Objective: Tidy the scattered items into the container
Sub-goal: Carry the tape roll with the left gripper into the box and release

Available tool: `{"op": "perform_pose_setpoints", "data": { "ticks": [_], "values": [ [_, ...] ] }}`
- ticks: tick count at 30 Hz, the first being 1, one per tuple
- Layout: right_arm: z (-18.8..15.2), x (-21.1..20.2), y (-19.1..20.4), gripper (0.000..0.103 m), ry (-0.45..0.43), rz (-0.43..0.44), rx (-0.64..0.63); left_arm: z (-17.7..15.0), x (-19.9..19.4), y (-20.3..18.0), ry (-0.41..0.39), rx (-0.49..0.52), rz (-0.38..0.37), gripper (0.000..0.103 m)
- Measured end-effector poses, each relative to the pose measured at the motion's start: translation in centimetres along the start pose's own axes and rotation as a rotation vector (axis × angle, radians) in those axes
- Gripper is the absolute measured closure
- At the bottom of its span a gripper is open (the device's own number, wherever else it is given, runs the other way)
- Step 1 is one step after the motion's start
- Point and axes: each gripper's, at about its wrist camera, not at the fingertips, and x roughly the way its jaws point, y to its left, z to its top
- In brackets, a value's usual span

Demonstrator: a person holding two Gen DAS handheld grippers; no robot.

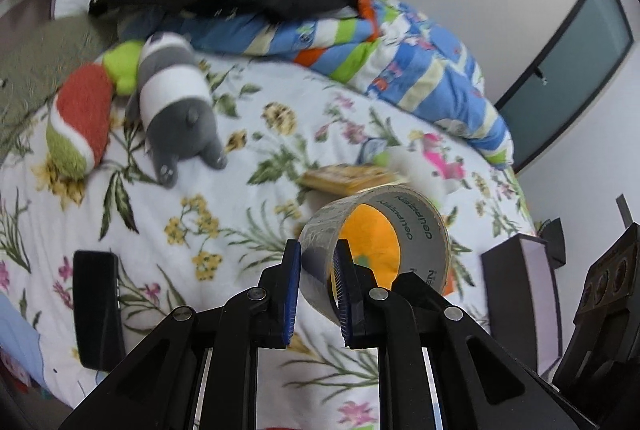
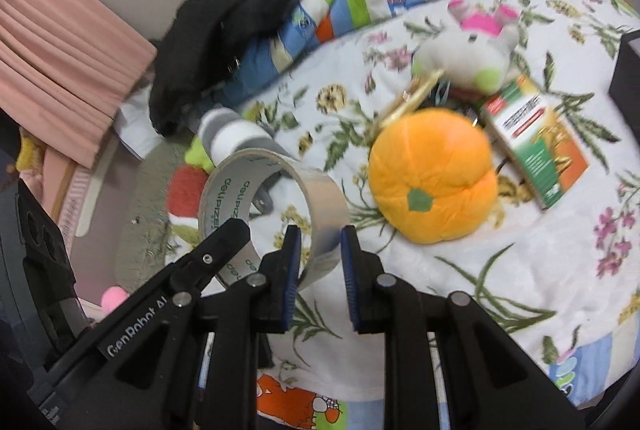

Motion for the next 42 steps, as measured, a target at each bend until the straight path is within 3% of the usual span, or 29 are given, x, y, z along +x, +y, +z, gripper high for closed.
{"op": "perform_pose_setpoints", "data": {
  "ticks": [11, 21, 33, 42],
  "values": [
    [2.7, -9.8, -4.8, 0.082, -0.119, 0.039, 0.069, -0.2, -3.9, -11.2, -0.058, 0.132, -0.040, 0.087],
    [4.7, -18.9, -14.6, 0.082, -0.237, 0.004, 0.179, -3.1, -3.0, -24.4, -0.039, 0.276, -0.100, 0.087],
    [5.1, -27.3, -30.3, 0.082, -0.329, -0.112, 0.355, -9.8, 2.6, -41.0, 0.073, 0.442, -0.209, 0.087],
    [4.2, -26.9, -41.5, 0.082, -0.294, -0.175, 0.487, -15.5, 10.9, -48.0, 0.213, 0.518, -0.219, 0.087]
  ]
}}
